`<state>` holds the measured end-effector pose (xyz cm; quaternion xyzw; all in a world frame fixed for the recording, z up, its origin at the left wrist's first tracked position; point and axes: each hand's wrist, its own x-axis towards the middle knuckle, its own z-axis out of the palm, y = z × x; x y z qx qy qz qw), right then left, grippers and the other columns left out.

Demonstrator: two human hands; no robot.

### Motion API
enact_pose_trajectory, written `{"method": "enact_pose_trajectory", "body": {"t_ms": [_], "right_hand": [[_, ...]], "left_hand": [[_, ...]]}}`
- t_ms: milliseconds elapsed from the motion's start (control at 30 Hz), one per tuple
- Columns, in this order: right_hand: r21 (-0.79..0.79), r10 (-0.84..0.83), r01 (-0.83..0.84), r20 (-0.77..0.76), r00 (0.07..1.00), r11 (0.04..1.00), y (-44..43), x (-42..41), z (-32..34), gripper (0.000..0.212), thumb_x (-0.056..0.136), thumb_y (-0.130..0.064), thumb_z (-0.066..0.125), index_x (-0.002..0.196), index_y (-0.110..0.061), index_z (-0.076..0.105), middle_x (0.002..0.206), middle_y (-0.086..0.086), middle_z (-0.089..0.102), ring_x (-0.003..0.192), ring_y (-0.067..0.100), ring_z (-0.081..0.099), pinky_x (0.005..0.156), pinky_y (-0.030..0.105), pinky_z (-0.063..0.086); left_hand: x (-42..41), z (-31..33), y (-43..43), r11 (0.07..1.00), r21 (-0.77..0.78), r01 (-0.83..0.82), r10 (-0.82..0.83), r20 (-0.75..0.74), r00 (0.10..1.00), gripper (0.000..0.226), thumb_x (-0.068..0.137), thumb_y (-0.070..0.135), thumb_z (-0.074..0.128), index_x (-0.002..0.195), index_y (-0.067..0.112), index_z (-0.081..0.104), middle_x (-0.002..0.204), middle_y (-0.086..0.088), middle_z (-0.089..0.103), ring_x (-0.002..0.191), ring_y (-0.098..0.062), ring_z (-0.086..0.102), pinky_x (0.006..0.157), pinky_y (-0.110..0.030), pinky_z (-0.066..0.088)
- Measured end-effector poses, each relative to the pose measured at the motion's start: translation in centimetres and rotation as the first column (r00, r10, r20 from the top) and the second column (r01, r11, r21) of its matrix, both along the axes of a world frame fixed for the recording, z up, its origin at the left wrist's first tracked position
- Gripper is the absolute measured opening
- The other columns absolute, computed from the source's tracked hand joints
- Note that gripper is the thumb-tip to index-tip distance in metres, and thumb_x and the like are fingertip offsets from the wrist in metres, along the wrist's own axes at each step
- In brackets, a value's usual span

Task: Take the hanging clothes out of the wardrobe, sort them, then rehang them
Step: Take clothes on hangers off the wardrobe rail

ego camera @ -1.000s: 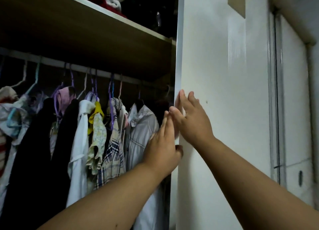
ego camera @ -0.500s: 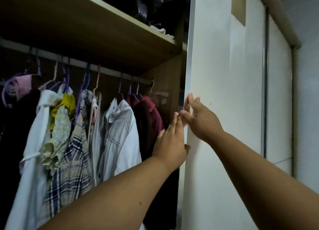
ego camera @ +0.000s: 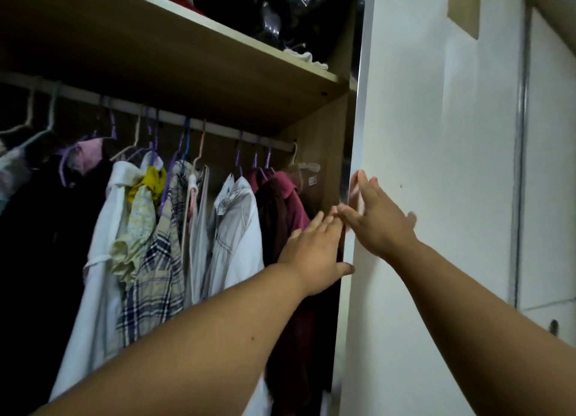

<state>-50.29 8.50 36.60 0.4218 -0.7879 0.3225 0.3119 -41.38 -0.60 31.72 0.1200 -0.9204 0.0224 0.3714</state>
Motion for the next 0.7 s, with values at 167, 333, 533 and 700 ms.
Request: {"method": "enact_pose_trajectory", "body": {"t_ms": [167,333,533,700], "right_hand": [[-0.073,0.169,-0.183,-0.161,0.972,0.980,0.7,4.5,-4.0,0.059,0.090,-0.052,0.048,0.144,-0.037,0.030,0.152,-0.005,0.032,0.141,0.018,0.027,0.113,0.058,0.017],[0.047,0.385,-0.386,-0.238,0.892,0.921,-1.6,11.0,-6.1,0.057,0.083,-0.042,0.061,0.136,-0.026,0.048,0.143,0.002,0.044,0.131,0.022,0.043,0.104,0.048,0.039],[0.154,0.543,-0.521,-0.225,0.809,0.840,-5.3,20.8,-7.4,0.060,0.081,-0.033,0.068,0.137,-0.025,0.047,0.146,0.005,0.039,0.133,0.024,0.040,0.105,0.042,0.041],[0.117,0.587,-0.577,-0.245,0.772,0.808,-7.7,30.6,-8.3,0.059,0.082,-0.041,0.062,0.137,-0.031,0.044,0.148,-0.001,0.035,0.133,0.023,0.040,0.106,0.042,0.039]], "left_hand": [[8.6,-2.2,-0.5,0.981,-0.011,-0.195,0.195,-0.032,0.980,0.093,0.083,0.056,0.058,0.151,0.026,0.002,0.160,0.003,-0.005,0.147,-0.017,0.002,0.117,-0.044,0.019],[19.9,-5.0,-1.3,0.894,-0.112,-0.433,0.432,-0.032,0.901,0.085,0.082,0.056,0.051,0.150,0.034,0.004,0.160,0.007,0.002,0.146,-0.015,0.007,0.117,-0.038,0.017],[32.4,-6.8,-1.6,0.800,-0.162,-0.577,0.581,-0.027,0.813,0.076,0.075,0.059,0.041,0.144,0.031,0.030,0.154,0.003,0.029,0.141,-0.022,0.030,0.105,-0.046,0.039],[41.1,-6.9,-2.7,0.769,-0.235,-0.594,0.595,-0.076,0.800,0.073,0.064,0.058,0.044,0.131,0.029,0.049,0.141,-0.002,0.049,0.130,-0.025,0.047,0.093,-0.048,0.050]]}}
